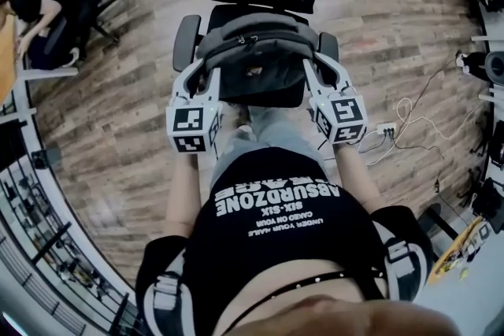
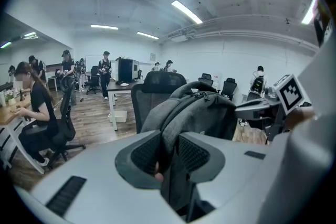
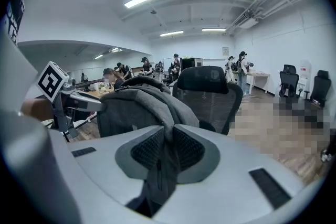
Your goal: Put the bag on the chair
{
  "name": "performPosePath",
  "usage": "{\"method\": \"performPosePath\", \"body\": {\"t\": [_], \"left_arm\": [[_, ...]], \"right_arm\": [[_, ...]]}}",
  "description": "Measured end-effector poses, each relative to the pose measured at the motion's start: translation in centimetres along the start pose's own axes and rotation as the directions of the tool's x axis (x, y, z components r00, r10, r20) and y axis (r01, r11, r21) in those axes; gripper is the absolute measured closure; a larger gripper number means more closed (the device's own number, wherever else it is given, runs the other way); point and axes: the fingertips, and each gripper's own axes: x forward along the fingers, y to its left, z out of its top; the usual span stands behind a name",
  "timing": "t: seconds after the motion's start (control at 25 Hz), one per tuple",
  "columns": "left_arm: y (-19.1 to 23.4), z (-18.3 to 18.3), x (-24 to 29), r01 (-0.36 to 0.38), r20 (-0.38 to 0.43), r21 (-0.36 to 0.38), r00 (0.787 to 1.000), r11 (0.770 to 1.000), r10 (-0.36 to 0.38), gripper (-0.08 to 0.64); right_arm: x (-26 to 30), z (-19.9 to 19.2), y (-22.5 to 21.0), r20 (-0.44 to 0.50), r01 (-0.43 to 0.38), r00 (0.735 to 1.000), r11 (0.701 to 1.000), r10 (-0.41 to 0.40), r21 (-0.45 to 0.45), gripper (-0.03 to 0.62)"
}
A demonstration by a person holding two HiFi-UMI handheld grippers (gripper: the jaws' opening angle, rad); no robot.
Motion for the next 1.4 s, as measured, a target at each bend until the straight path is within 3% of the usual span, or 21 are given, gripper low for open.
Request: {"method": "performPosePath", "body": {"t": [0.32,0.8,1.16,1.4], "left_arm": [[1.6,2.4,2.2,-0.066,0.011,-0.018,0.998,0.998,0.066,0.459],[2.4,3.6,5.9,-0.125,0.0,-0.046,0.992,0.991,0.126,0.459],[3.7,4.0,7.0,-0.142,0.009,-0.064,0.99,0.988,0.143,0.458],[5.1,3.9,7.6,-0.114,-0.004,-0.069,0.993,0.991,0.114,0.459]], "right_arm": [[2.9,2.1,-1.5,0.024,-0.067,0.997,0.998,0.067,-0.001,0.523],[6.8,3.6,-4.5,0.027,-0.09,0.995,0.995,0.091,-0.042,0.523],[8.7,4.5,-4.7,0.021,-0.098,0.995,0.994,0.099,-0.054,0.523],[9.6,4.7,-4.1,0.01,-0.076,0.997,0.996,0.076,-0.046,0.523]]}}
